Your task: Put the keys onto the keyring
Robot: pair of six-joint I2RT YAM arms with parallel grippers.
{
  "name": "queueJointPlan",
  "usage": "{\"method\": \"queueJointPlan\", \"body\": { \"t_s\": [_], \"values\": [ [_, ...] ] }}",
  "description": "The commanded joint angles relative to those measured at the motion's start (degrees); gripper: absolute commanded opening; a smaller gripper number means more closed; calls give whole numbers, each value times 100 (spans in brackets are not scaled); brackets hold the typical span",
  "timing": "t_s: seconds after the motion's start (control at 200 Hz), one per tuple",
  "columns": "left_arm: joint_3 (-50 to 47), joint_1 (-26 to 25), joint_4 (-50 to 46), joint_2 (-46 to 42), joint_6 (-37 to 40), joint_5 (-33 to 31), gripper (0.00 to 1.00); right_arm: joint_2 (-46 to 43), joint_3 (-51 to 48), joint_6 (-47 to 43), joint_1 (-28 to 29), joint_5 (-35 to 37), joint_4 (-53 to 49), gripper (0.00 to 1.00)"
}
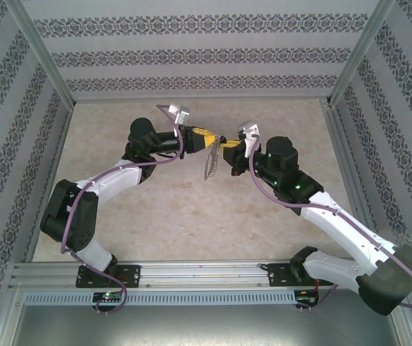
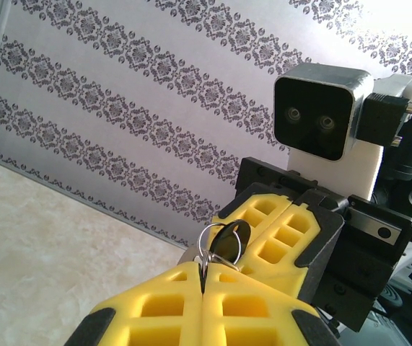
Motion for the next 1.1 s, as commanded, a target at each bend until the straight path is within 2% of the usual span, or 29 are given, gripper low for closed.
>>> {"method": "queueJointPlan", "body": {
  "t_s": [0.0,0.555,1.099],
  "values": [
    [17,-10,354,-104,-50,28,0,79,175,-34,-15,-192,88,0],
    [43,-13,373,-85,-90,15,0,120,-71,1,74,-138,183,0],
    [6,-10,494,-50,-150,41,0,201,466,-86,-181,-333,-13,0]
  ]
}}
